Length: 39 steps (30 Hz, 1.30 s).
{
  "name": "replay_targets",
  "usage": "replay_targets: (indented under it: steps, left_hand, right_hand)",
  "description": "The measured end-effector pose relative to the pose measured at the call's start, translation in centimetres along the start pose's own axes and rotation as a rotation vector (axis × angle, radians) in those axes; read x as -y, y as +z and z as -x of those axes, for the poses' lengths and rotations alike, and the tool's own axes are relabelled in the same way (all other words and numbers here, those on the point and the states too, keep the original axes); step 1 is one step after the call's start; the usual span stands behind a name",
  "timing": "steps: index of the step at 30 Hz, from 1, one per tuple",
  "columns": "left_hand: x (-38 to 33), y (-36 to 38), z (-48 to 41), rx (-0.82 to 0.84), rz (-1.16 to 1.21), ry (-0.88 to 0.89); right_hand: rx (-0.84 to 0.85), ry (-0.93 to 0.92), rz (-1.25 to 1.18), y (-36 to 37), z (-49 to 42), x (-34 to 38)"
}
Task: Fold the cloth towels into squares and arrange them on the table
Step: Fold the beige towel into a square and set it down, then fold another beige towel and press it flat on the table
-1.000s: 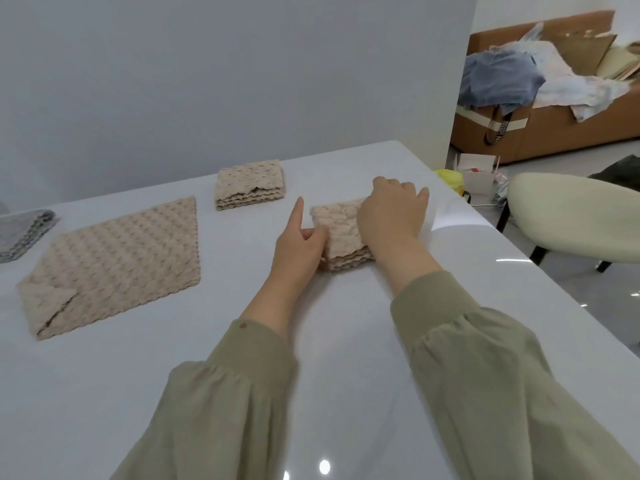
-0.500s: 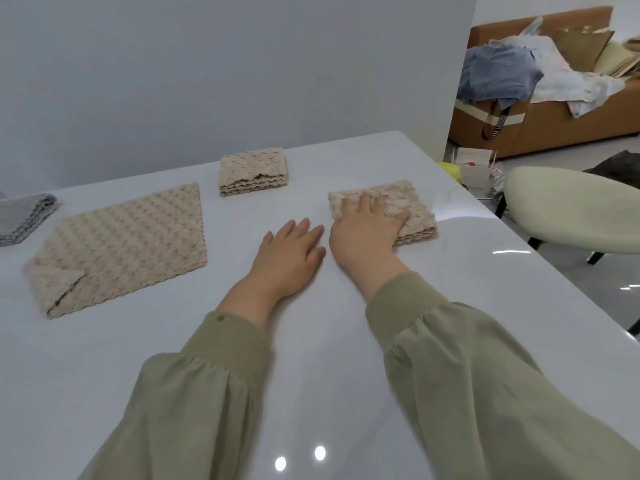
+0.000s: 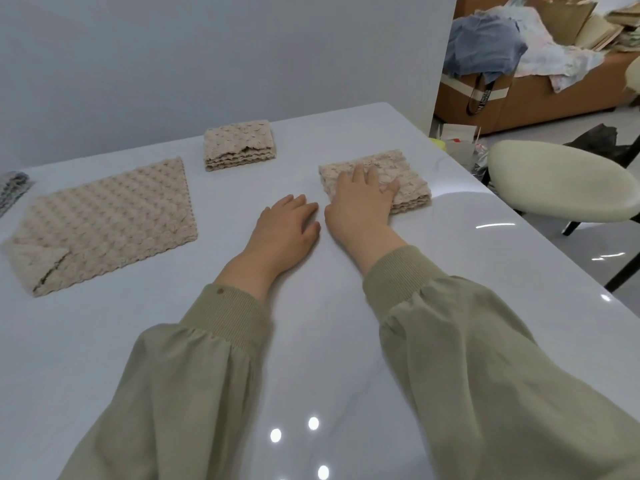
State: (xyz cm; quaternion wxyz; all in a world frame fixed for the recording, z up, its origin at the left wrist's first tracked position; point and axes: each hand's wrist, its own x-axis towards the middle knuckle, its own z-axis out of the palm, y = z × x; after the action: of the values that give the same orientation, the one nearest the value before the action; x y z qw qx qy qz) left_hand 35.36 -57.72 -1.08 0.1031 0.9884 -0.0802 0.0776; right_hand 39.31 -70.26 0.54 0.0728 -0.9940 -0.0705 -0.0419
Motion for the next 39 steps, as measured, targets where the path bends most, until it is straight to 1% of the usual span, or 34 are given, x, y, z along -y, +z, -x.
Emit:
replay_targets:
  steps: [5,11,14,16,18,22,25,28,33,37,39]
  left_hand:
    - [0.1,0.3,0.1,0.013,-0.018,0.006]
    - [0.2,0.6,-0.1,0.035,-0.015,-0.016]
    - [0.2,0.4,0.0,0.057,-0.014,-0.03]
    - [0.2,0.2,0.3,0.084,-0.016,-0.057]
    - [0.2,-0.2,1.0,0.103,-0.016,-0.069]
    - [1.4,-1.3,3.8,0.086,-0.035,-0.079]
    - [4.0,-2.6,6.8,0.026,-0.078,-0.094]
    - [7.4,-3.9,10.2,-0.019,-0.102,-0.111]
    - [12.8,-5.5,14.4,-0.063,-0.067,-0.179]
    - [17.0,-6.7,16.5,-0.098,-0.036,-0.28]
    - [19.1,-7.2,17.4,-0.105,-0.057,-0.335]
  right_hand:
    - [0.021,0.025,0.001,-0.7,0.4,0.1]
    - [0.066,0.176,0.048,-1.3,0.3,0.0]
    - [0.091,0.188,0.092,-1.1,0.8,0.2]
    - [0.084,0.158,0.154,-0.8,1.1,0.0]
    - [0.043,0.107,0.171,-0.7,1.5,-0.2]
    - [-0.101,-0.034,0.106,-0.5,2.8,2.0]
    - [-0.154,-0.151,0.038,-0.2,3.9,5.5]
    - [-0.133,-0.242,-0.033,0.5,5.4,9.4]
    - [-0.101,-0.343,-0.077,2.0,7.6,15.4]
    - [-0.075,-0.402,-0.114,2.9,8.3,19.7]
    - [-0.061,-0.427,-0.133,3.4,8.3,21.7]
